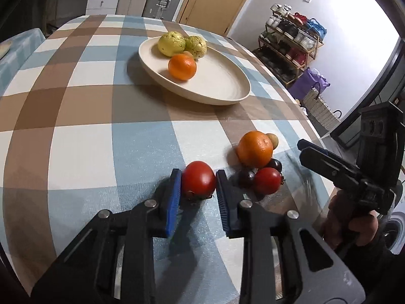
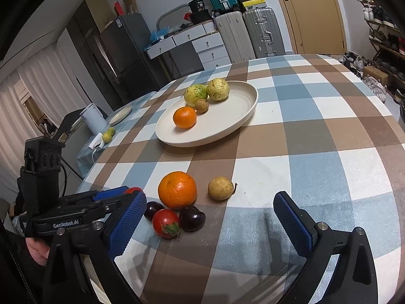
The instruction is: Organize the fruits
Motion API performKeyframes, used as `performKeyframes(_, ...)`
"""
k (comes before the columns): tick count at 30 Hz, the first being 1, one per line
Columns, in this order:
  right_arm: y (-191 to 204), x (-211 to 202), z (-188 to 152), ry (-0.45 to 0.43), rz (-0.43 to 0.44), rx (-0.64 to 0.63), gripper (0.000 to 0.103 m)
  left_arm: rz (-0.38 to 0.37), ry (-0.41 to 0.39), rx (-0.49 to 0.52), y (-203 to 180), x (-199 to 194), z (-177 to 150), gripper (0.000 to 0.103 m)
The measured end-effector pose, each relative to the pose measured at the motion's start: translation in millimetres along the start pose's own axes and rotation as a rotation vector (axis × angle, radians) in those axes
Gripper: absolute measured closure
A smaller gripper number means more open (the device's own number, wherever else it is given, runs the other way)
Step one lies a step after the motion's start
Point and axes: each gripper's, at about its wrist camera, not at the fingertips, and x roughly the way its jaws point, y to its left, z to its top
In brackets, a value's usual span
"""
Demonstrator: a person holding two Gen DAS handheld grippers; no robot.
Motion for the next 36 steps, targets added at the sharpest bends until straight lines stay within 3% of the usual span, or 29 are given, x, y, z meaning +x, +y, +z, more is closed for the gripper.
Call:
performKeyframes(11,-5,0,4,0.003,0.007,0.008,0.0,-0.012,-0.045,0.031,-7,-12,9,0.079)
performKeyframes(19,-7,6,10,0.026,-0.088,-0.019,0.001,-0.018,-0.089,0.02,-3,-30,16,0.079)
performKeyframes(21,-6,10,12,0.041,-0.106,-0.041,0.006,-0.022,-0.097,0.014,-2,-33,17,0.079)
performKeyframes(24,-4,17,13,0.069,-0.112,-0.08,0.021,-0.022,-0.115,0.003,0,-39,18,0.079)
performKeyframes(27,-3,21,16,0.083,-0.13,-0.106,0.024,-0.021,-0.131,-0.003,1,-44,20,0.079)
performKeyframes(36,4,36,14,0.134,-0.127,-0.163,0.055,-0.011,-0.145,-0.017,2,-51,21,0.079)
